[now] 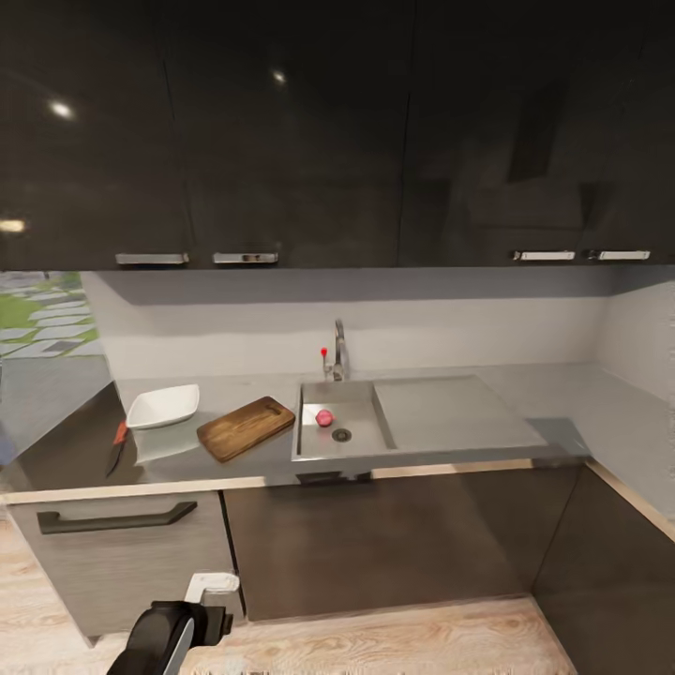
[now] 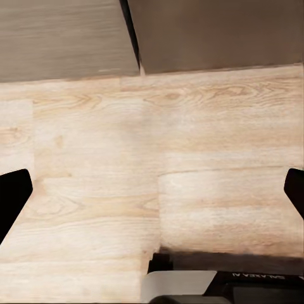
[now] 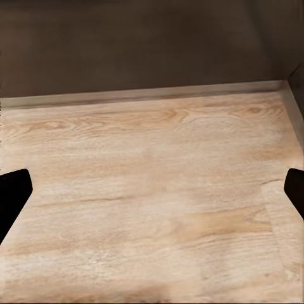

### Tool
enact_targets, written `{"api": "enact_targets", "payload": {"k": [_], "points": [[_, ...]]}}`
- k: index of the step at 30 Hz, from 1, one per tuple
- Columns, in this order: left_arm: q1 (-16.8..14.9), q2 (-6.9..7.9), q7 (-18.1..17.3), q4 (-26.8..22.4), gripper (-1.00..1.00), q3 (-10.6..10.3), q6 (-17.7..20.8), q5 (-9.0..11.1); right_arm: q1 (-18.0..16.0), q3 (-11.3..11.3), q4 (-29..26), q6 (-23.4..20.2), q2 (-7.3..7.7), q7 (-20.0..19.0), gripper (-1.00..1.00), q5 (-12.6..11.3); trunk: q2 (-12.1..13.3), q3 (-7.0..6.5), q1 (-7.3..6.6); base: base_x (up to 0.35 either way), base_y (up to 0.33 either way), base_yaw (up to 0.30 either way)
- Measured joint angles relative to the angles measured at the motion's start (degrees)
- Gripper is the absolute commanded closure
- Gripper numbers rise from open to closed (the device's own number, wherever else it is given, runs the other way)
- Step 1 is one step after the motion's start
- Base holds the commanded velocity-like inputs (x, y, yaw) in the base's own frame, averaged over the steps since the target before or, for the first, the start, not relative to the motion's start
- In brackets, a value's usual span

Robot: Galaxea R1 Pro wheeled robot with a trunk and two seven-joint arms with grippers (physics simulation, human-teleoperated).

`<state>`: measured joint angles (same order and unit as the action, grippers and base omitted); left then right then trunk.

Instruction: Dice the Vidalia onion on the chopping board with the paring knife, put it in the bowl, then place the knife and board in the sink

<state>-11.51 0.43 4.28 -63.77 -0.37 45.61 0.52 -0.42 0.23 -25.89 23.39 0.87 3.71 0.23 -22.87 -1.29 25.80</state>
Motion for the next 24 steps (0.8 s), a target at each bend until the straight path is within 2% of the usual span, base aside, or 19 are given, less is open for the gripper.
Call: {"api": "enact_targets", "payload": {"k": [9,16,19,22,23,24], "points": [[0.0,0.08,0.0,-0.19,-1.0,-0.01,0.11,-0.03,0.0,0.0,0.01,0.0,-0.05,0.0,-1.0,0.0,0.0,0.0,-0.01,-0.308,0.0,0.0],[-0.02,-0.03,0.0,-1.54,-1.0,0.12,0.11,-0.07,0.0,0.0,0.0,0.0,-0.03,0.01,-1.0,0.0,-0.01,0.0,-0.03,-0.062,0.0,0.0],[-0.36,-0.15,0.0,-4.07,-1.0,0.14,0.18,-0.04,0.0,0.0,0.01,0.0,-0.04,0.0,-1.0,0.0,-0.01,0.0,-0.04,-0.012,0.0,0.0],[-1.92,-1.1,-0.08,-8.73,-1.0,0.07,0.25,0.03,0.0,0.05,0.01,0.0,-0.06,0.0,-1.0,0.0,-0.01,-0.01,-0.04,-0.003,0.0,0.0],[-4.38,-2.87,-0.21,-12.21,-1.0,-1.13,0.23,0.26,0.0,0.07,0.01,0.0,-0.07,0.0,-1.0,0.0,-0.01,-0.01,-0.04,0.0,0.0,0.0],[-5.17,-3.25,-0.18,-12.89,-1.0,-1.67,0.25,0.02,0.0,0.08,0.01,0.0,-0.07,-0.01,-1.0,0.0,-0.01,-0.01,-0.04,0.0,0.0,0.0]]}}
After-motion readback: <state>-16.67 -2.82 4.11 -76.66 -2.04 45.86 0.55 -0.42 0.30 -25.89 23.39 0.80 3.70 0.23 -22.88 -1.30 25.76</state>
